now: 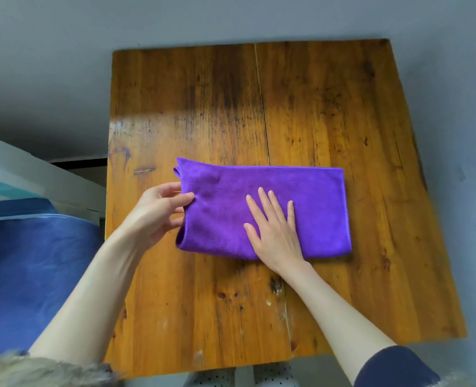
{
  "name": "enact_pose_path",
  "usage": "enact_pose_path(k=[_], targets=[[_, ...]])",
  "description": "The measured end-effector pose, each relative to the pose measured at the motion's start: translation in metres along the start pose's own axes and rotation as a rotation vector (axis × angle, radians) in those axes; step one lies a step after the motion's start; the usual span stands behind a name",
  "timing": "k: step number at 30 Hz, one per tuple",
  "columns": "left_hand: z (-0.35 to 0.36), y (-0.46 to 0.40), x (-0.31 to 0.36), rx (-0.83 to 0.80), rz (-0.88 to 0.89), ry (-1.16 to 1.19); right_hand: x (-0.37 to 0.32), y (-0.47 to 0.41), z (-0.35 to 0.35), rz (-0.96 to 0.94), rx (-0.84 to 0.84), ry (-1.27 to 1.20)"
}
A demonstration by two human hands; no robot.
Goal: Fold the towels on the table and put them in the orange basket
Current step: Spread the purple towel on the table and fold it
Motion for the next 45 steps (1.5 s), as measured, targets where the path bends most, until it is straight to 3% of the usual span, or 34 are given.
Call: enact_pose_path(k=[5,10,16,23,28,31,34,36,38,45], targets=[[0.076,0.018,0.028,-0.044,0.115,-0.050,0.064,0.038,-0.030,0.021,0.082,-0.152],[0.168,0.004,0.019,-0.085,0.142,-0.211,0.125,0.076,-0.062,0.107,0.310,-0.400],[0.224,-0.032,-0.019,0.024,0.092,-0.409,0.170,0.094,-0.054,0.230,0.328,-0.610],[0.249,-0.037,-0.011,0.181,0.284,-0.639,0.182,0.091,-0.036,0.178,0.240,-0.690],[0.269,-0.041,-0.018,0.131,0.266,-0.693,0.188,0.086,-0.029,0.202,0.215,-0.779],[0.277,-0.042,-0.022,0.082,0.287,-0.706,0.192,0.080,-0.024,0.294,0.118,-0.895],[0.267,-0.025,-0.004,0.145,0.529,-0.701,0.192,0.070,-0.025,0.327,0.066,-0.916],[0.246,-0.007,0.009,0.258,0.741,-0.791,0.193,0.061,-0.030,0.355,0.098,-0.905],[0.222,-0.001,0.009,0.351,0.840,-0.892,0.195,0.049,-0.036,0.397,0.146,-0.892],[0.200,-0.025,-0.036,0.248,0.680,-1.198,0.179,0.017,-0.047,0.438,0.130,-0.663]])
Point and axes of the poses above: each hand's wrist, its own y-axis away from the middle knuckle, its own z-axis out of the palm, x = y × z, the point moved 9 cm from there along -y, towards the middle knuckle, and after that the axes turned 4 degrees about -x, right-handed, at the moved point
